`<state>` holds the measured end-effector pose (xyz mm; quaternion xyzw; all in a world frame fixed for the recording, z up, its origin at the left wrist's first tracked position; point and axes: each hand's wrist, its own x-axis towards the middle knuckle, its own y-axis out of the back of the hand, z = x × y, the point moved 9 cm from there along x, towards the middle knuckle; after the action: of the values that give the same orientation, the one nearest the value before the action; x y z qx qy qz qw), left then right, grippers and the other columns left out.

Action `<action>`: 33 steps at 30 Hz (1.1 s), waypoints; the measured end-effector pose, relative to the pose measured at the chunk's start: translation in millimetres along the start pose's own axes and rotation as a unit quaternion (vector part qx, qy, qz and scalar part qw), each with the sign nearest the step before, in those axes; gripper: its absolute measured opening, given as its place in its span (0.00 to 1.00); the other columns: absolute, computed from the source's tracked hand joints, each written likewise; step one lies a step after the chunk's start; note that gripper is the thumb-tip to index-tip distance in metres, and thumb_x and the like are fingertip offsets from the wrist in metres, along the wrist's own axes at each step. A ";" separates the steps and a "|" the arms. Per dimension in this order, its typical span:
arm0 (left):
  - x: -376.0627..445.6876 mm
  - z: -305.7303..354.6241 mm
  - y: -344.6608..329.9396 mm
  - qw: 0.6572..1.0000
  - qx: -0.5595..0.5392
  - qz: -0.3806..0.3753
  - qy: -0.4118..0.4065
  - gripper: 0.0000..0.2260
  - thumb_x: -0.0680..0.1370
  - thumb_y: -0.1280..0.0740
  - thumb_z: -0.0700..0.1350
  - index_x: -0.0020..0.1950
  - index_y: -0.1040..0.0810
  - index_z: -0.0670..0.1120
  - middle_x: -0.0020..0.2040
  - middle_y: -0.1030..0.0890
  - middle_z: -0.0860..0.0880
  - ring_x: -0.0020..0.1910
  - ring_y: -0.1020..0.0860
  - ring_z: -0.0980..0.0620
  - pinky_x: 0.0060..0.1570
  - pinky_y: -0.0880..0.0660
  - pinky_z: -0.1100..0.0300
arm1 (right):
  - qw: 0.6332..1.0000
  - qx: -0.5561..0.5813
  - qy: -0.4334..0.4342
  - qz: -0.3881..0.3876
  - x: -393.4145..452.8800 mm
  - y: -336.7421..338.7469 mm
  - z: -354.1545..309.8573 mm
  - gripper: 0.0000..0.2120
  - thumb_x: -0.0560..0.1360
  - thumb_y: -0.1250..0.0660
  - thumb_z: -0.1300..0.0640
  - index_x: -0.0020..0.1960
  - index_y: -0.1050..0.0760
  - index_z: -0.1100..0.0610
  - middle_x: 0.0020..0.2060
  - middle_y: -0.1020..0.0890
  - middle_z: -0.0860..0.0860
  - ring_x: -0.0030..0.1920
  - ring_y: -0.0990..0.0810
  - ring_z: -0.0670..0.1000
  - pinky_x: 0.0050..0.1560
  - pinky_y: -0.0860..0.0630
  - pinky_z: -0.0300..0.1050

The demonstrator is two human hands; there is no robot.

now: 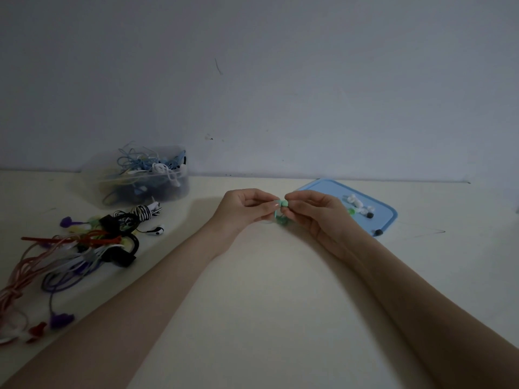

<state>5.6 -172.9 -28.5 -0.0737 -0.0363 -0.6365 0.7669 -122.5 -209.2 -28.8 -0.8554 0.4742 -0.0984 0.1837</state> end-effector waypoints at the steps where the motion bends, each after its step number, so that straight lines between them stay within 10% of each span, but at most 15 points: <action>1: 0.3 -0.1 0.5 1.000 -0.002 0.003 0.000 0.03 0.72 0.30 0.35 0.44 0.19 0.41 0.39 0.16 0.48 0.38 0.20 0.56 0.43 0.23 0.67 | 1.000 -0.007 0.015 0.002 -0.1 -0.4 -1.7 0.06 0.73 0.38 0.73 0.43 0.24 0.67 0.34 0.17 0.56 0.35 0.17 0.49 0.41 0.20 0.35; 33: 0.9 -0.6 -2.1 1.000 -0.023 -0.013 0.008 0.04 0.73 0.31 0.36 0.42 0.19 0.43 0.38 0.17 0.51 0.39 0.20 0.58 0.43 0.24 0.69 | 0.999 0.022 -0.023 -0.003 -1.0 -4.3 5.1 0.06 0.73 0.38 0.72 0.45 0.23 0.67 0.37 0.16 0.57 0.37 0.16 0.49 0.43 0.20 0.36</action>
<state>3.7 -174.2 -28.8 -0.0855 -0.0166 -0.6477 0.7569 -118.0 -205.2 -31.7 -0.8545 0.4651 -0.0899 0.2130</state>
